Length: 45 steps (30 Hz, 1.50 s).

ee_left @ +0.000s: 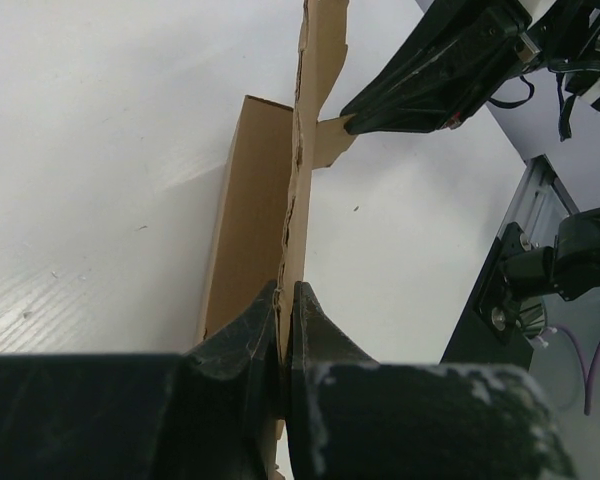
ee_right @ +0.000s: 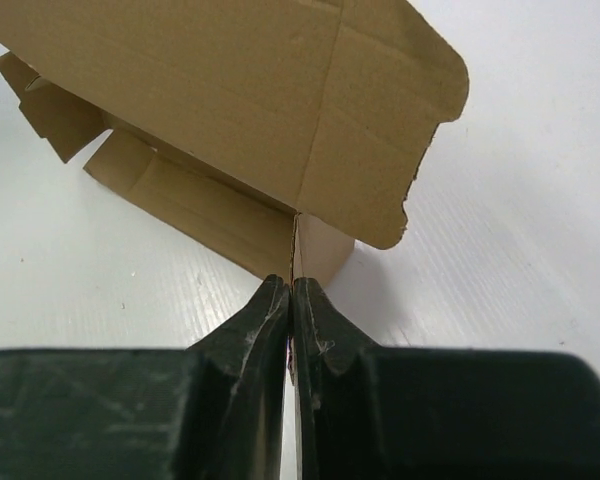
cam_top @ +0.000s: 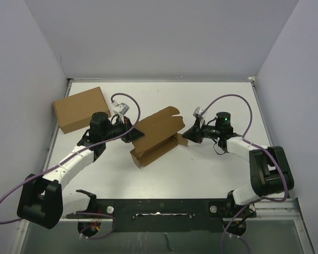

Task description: Fold the paper box

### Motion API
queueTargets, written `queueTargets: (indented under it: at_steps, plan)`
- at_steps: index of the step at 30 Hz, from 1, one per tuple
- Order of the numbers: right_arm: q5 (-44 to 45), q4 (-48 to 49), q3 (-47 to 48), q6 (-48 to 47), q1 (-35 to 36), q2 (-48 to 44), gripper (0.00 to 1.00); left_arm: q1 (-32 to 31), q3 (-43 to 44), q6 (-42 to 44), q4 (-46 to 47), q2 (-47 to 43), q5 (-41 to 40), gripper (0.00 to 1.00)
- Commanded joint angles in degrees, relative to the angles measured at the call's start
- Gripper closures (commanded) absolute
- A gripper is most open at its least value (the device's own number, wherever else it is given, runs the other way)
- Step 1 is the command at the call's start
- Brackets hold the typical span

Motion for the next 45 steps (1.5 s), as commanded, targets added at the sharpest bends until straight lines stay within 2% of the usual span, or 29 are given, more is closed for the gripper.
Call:
queueTargets:
  at_steps: [1,4,9,16,22,29,31,33,36,38,40,43,45]
  plan:
    - [-3.39,-7.97,3.64,-3.41,1.14,-0.46,0.93,-1.39,0.28,1.65,1.1,-1.64,0.23,1.0]
    - [-3.4,-12.37,6.05,-5.09,1.3,0.8,0.88,-1.63,-0.34,1.82,0.87,-2.14,0.08,1.0]
    - [-1.86,-18.5,10.31,-7.4,0.93,2.77,0.74,-1.63,-0.91,2.12,0.59,-2.56,0.1,1.0]
    - [-7.18,-23.73,14.1,-8.83,-0.62,4.69,0.57,-1.68,-0.97,2.44,0.31,-2.74,0.24,1.0]
    - [-12.07,-35.93,19.26,-18.75,-3.86,4.87,0.35,-1.63,-1.17,2.45,0.24,-3.26,0.19,1.0]
    - [-16.29,-46.29,24.66,-28.07,-11.14,4.77,0.29,-1.65,-1.17,2.52,0.33,-3.05,0.53,1.0]
    - [-16.14,-45.37,25.44,-26.23,-12.61,4.84,0.33,-1.7,-1.09,2.52,0.37,-3.01,0.66,1.0]
    - [-9.92,-39.24,25.67,-17.74,-13.06,5.3,0.44,-1.71,-1.08,2.52,0.35,-3.01,0.77,1.0]
    - [0.53,-31.62,26.65,-9.18,-12.58,7.85,0.74,-1.75,-1.17,2.52,0.37,-3.09,0.96,1.0]
    - [3.96,-33.62,29.32,-9.65,-11.26,11.4,0.87,-1.72,-1.29,2.52,0.45,-3.16,0.99,1.0]
    - [4.79,-37.84,32.96,-12.37,-9.41,15.17,0.93,-1.76,-1.35,2.52,0.5,-3.18,1.07,1.0]
    - [5.51,-39.05,34.19,-16.41,-5.79,18.13,0.94,-1.89,-1.43,2.52,0.59,-3.2,1.06,1.0]
    - [2.98,-38.42,33.66,-19.88,-4.29,19.35,0.94,-1.9,-1.41,2.52,0.73,-3.18,1.01,1.0]
